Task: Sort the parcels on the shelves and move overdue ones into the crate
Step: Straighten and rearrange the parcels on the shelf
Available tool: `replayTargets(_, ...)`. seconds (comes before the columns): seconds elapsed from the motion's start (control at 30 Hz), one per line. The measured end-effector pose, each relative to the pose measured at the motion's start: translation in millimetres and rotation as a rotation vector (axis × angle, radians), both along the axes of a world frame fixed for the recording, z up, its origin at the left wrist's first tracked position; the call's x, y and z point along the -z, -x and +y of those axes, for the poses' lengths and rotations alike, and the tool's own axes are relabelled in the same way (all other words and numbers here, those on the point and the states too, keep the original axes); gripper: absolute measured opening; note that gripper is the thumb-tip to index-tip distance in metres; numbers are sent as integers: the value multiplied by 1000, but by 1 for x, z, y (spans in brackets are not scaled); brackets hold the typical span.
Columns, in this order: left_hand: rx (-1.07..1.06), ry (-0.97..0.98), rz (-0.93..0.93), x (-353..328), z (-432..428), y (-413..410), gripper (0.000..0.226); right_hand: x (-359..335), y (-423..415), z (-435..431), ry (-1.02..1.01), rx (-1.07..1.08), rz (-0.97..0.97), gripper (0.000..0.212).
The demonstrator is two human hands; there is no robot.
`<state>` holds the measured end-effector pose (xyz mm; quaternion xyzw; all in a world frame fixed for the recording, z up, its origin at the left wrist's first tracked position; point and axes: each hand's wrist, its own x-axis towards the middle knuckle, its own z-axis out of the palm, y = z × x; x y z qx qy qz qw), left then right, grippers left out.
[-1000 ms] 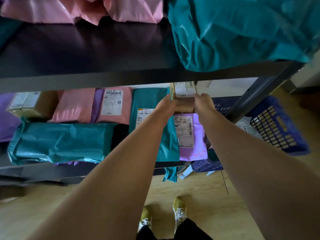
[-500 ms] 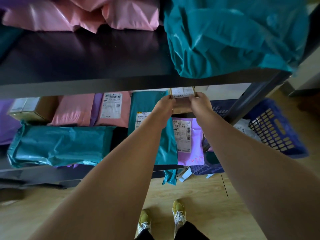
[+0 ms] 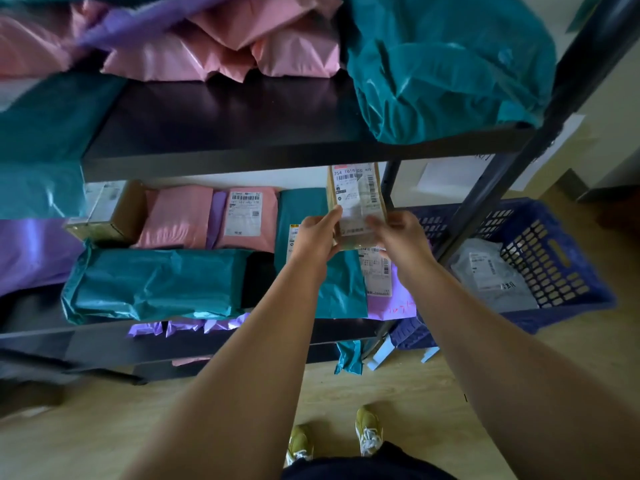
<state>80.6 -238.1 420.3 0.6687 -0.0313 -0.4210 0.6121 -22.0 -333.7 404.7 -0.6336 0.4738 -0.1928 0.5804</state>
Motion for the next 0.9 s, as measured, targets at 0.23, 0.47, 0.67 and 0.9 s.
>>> replayTargets(0.23, -52, 19, 4, 18, 46, 1, 56, 1, 15, 44, -38, -149, -71, 34)
replayTargets(0.47, 12, 51, -18, 32, 78, 4, 41, 16, 23, 70, -127, -127, -92, 30)
replayTargets(0.67, -1, -23, -53, 44, 89, 10, 52, 26, 25, 80, -198, -130, -78, 32)
replayTargets(0.9, 2, -44, -93, 50, 87, 15, 56, 26, 29, 77, -205, -192, -38, 29)
